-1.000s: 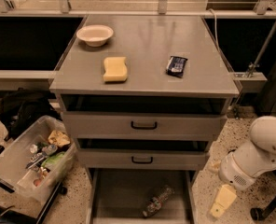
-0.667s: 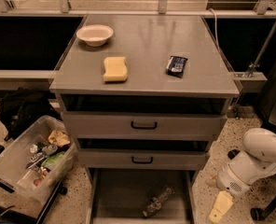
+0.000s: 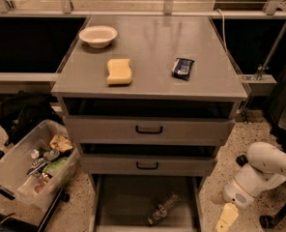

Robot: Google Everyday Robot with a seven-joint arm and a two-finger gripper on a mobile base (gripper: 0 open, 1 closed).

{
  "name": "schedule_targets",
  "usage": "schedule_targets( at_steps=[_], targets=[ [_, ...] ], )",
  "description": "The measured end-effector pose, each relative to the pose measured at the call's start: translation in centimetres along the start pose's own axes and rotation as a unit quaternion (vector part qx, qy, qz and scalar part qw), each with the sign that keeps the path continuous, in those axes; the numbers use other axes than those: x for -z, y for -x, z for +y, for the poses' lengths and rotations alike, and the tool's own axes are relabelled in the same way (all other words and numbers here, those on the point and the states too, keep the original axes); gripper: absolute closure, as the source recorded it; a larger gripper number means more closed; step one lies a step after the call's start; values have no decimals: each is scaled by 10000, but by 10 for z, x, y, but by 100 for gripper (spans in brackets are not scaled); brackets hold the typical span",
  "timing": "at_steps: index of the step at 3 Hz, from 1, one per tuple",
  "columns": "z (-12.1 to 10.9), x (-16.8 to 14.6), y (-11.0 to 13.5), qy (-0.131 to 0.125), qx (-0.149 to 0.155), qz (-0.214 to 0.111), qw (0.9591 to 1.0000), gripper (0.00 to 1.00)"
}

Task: Pick water bottle from bottom drawer and place on counter

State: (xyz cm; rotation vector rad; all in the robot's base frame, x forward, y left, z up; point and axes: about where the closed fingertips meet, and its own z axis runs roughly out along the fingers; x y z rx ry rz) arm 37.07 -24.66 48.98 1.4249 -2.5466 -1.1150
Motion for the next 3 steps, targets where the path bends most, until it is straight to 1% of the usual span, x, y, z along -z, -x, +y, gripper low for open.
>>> schedule_targets(
  at_steps=[1,2,3],
  targets=[
    [-5,-7,-5,132,-77,-5,9999,0],
    [1,-7,-5,-37,9,-20,10000,0],
    [26,-21,-16,-445,313,-220,9983,0]
  ],
)
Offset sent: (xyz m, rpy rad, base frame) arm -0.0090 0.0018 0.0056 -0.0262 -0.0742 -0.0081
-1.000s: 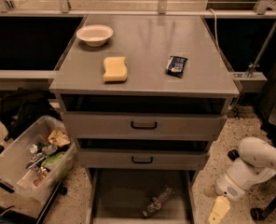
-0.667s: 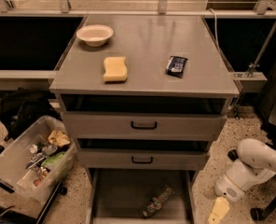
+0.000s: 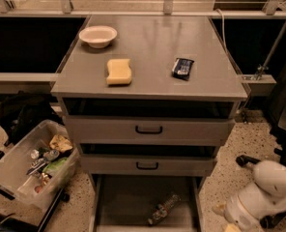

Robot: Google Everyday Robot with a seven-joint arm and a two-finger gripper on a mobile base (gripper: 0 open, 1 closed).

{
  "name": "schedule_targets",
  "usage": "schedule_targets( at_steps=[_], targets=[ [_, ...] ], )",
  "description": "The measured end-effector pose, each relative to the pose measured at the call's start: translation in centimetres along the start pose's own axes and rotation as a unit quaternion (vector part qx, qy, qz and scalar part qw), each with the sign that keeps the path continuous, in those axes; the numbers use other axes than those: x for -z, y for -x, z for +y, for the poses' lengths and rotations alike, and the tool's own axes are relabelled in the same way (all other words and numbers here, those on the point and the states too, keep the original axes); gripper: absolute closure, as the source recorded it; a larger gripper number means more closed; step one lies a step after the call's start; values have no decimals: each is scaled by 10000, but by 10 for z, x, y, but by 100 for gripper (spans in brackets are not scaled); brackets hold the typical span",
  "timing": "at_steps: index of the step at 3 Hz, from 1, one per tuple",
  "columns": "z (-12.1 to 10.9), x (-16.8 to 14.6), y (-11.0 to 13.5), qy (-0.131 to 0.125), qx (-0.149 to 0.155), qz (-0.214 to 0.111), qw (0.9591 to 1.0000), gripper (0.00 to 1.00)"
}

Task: Pick water bottle from bottom drawer and place on counter

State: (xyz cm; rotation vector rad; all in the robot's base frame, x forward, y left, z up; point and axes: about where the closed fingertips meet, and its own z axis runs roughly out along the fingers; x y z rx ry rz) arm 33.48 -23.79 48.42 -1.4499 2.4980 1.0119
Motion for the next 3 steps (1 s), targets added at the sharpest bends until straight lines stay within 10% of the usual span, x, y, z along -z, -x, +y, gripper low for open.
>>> schedule_targets(
  at_steps=[2,3],
  targets=[
    [21,-58,-17,-918,-449,-645,9927,0],
    [0,-69,-14,-1530,-657,-969,9813,0]
  ],
)
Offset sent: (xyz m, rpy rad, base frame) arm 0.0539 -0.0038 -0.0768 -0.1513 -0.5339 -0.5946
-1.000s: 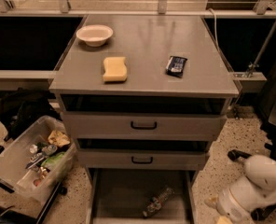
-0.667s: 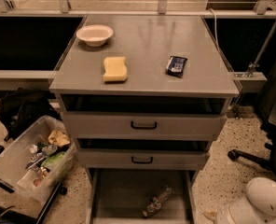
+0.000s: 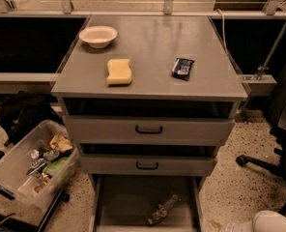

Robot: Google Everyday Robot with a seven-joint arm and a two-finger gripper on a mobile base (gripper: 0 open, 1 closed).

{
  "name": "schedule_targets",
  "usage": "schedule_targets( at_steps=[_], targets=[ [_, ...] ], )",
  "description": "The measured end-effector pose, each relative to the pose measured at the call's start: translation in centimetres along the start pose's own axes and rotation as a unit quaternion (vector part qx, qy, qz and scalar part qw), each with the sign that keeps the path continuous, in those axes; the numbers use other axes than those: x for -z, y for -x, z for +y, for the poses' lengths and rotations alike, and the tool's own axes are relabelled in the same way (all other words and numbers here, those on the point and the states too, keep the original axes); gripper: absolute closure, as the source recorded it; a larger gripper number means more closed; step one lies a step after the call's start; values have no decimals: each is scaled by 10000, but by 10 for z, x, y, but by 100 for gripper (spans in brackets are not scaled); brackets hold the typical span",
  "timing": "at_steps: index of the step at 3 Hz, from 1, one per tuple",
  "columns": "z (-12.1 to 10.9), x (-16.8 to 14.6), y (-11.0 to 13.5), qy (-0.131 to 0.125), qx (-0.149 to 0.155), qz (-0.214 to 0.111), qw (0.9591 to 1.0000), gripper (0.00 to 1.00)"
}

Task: Pick water bottle from bottom drawer and place on counter

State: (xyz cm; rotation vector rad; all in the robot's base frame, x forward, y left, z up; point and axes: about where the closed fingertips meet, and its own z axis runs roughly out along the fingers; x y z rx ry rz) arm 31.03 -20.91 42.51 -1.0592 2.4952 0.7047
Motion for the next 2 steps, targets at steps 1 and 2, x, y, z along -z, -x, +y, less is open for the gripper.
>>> schedule_targets(
  at_steps=[1,2],
  targets=[
    [-20,1,9,-385,6,-163,9991,0],
    [-25,0,5,-453,193,-249,9985,0]
  ],
)
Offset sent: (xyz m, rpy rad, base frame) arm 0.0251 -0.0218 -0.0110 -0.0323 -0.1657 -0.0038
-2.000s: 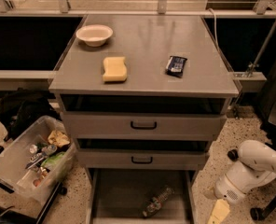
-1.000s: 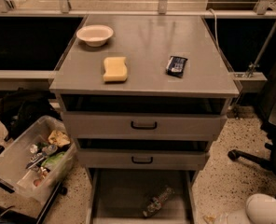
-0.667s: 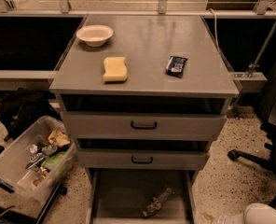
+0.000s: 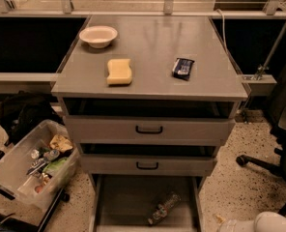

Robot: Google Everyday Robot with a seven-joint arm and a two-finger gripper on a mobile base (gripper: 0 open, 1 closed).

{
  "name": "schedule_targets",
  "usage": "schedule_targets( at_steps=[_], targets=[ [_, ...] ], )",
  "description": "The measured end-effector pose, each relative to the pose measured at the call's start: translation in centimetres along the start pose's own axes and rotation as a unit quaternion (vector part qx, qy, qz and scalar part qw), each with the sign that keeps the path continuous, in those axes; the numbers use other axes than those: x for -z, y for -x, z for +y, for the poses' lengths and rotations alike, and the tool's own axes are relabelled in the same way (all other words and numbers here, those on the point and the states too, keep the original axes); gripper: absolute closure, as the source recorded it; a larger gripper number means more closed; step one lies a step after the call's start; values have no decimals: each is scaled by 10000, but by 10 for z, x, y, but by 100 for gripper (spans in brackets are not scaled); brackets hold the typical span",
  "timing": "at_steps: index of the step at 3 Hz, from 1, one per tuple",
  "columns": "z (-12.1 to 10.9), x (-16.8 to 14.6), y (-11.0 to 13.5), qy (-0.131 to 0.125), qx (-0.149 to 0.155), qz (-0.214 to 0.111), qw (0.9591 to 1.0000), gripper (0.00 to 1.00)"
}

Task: Pick water bottle from bottom drawer and place on counter

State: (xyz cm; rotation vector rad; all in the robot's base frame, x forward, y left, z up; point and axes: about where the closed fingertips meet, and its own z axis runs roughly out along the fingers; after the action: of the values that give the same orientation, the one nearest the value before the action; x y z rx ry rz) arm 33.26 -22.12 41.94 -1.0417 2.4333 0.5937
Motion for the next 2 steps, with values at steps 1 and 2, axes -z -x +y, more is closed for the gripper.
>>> schedule_targets(
  at_steps=[1,2],
  targets=[
    [-24,-14,14,-68,467,-213,9987,0],
    [-59,-30,35,-205,844,-590,9945,0]
  ],
)
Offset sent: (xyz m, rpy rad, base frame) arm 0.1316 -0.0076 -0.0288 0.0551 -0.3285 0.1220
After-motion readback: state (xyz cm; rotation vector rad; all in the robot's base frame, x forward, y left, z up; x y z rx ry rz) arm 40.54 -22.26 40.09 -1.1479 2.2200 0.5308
